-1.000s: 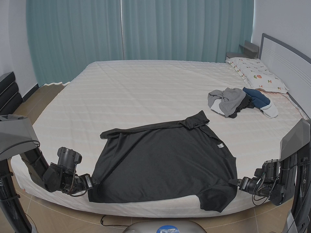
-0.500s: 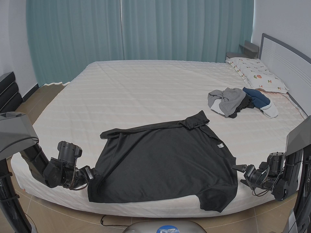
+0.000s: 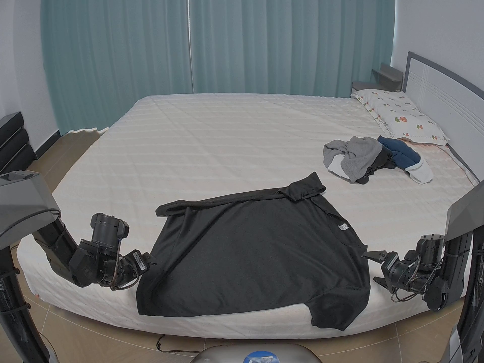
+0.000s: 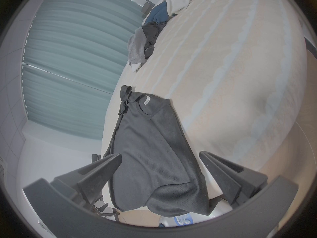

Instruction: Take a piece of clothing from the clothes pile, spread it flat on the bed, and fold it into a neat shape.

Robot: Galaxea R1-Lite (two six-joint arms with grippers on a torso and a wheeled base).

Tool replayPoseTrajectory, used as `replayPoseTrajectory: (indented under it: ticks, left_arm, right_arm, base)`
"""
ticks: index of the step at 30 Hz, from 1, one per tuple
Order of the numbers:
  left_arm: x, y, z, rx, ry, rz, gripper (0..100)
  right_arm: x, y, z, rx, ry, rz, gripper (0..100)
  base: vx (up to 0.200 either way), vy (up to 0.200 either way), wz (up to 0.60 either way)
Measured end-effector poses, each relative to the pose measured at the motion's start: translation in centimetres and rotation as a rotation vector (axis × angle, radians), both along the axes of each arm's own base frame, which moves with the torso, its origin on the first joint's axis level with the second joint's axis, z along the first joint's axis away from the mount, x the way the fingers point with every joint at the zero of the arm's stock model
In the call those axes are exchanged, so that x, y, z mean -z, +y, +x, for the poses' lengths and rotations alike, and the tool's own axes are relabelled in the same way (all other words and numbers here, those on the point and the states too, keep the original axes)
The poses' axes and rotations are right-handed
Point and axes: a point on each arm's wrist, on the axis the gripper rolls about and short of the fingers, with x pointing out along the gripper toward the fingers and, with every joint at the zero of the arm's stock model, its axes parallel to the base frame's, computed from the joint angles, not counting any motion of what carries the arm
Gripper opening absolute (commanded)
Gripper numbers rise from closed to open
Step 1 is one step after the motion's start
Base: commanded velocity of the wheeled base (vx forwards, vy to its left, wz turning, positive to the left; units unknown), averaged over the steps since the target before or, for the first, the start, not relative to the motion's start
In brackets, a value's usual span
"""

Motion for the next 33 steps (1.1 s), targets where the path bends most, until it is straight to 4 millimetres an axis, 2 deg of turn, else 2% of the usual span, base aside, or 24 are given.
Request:
replayPoseTrajectory:
  ticks: [4,16,28,33]
  left_arm:
    - [-0.1,0.0,0.2,-0.003,-0.006,-0.002,100]
    - [0.3,0.0,0.6,-0.02,-0.007,-0.013,100]
    - [0.0,0.0,1.4,-0.048,-0.032,-0.043,100]
    - [-0.5,-0.2,2.5,-0.077,-0.073,-0.077,100]
  right_arm:
    - [-0.1,-0.1,0.1,0.006,-0.007,0.003,100]
    - [-0.2,-0.1,0.2,0.008,-0.011,0.003,100]
    - [-0.3,-0.2,0.3,0.012,-0.017,0.001,100]
    - [-0.3,-0.2,0.3,0.013,-0.017,0.001,100]
  base:
    - [0.0,0.2,0.0]
    - [0.0,0.0,0.0]
    - [0.2,0.0,0.0]
    - [0.0,0.0,0.0]
